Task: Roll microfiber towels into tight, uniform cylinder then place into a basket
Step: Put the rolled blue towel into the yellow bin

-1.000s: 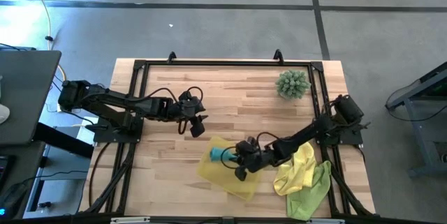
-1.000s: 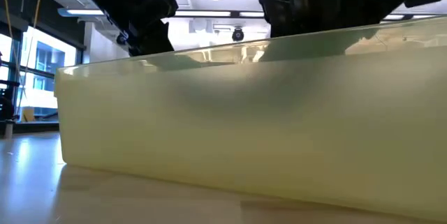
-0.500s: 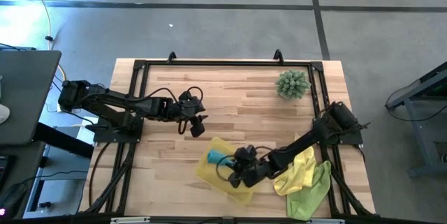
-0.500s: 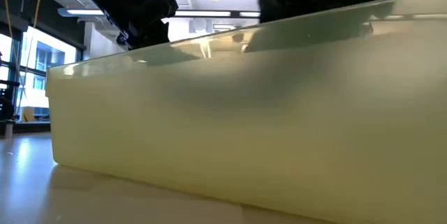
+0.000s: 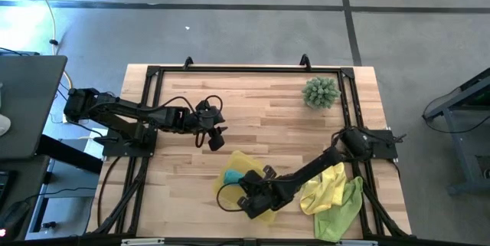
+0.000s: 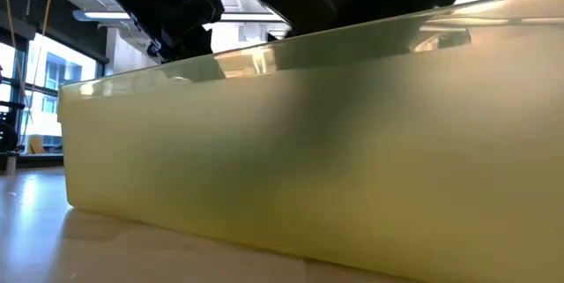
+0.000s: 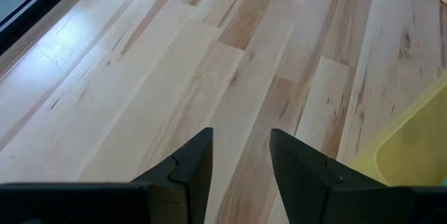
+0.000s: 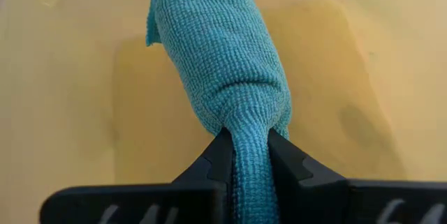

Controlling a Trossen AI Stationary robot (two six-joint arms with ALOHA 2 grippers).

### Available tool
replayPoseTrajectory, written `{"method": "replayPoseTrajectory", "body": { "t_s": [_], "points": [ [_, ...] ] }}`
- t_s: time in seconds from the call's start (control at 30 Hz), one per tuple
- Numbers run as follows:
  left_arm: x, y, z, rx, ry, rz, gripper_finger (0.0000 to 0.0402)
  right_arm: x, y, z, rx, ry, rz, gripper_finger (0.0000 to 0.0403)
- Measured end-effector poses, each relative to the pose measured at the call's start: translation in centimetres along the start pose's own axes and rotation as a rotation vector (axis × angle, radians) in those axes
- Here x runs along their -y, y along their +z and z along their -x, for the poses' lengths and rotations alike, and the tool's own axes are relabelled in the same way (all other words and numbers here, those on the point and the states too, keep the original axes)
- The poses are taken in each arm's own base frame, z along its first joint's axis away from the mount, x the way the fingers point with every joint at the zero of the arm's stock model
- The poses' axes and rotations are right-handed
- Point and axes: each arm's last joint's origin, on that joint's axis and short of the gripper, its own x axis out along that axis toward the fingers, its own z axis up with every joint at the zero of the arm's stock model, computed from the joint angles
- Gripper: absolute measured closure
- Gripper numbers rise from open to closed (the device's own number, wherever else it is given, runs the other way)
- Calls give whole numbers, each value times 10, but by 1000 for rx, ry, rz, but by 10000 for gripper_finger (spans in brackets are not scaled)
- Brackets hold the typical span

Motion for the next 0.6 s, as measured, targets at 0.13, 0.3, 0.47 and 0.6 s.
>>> {"method": "replayPoseTrajectory", "body": {
  "t_s": [0.13, 0.3, 0.47, 0.6],
  "points": [
    [0, 0, 0, -2, 1, -13, 271, -4, 2, 1, -6, 4, -27, 371],
    [0, 0, 0, -5, 2, -17, 271, -2, 1, 1, -21, -5, -44, 371],
    [0, 0, 0, -6, 2, -28, 271, -4, 1, 1, -40, 23, -46, 347],
    [0, 0, 0, -6, 2, -35, 271, -6, 1, 1, -61, 48, -46, 309]
  ]
}}
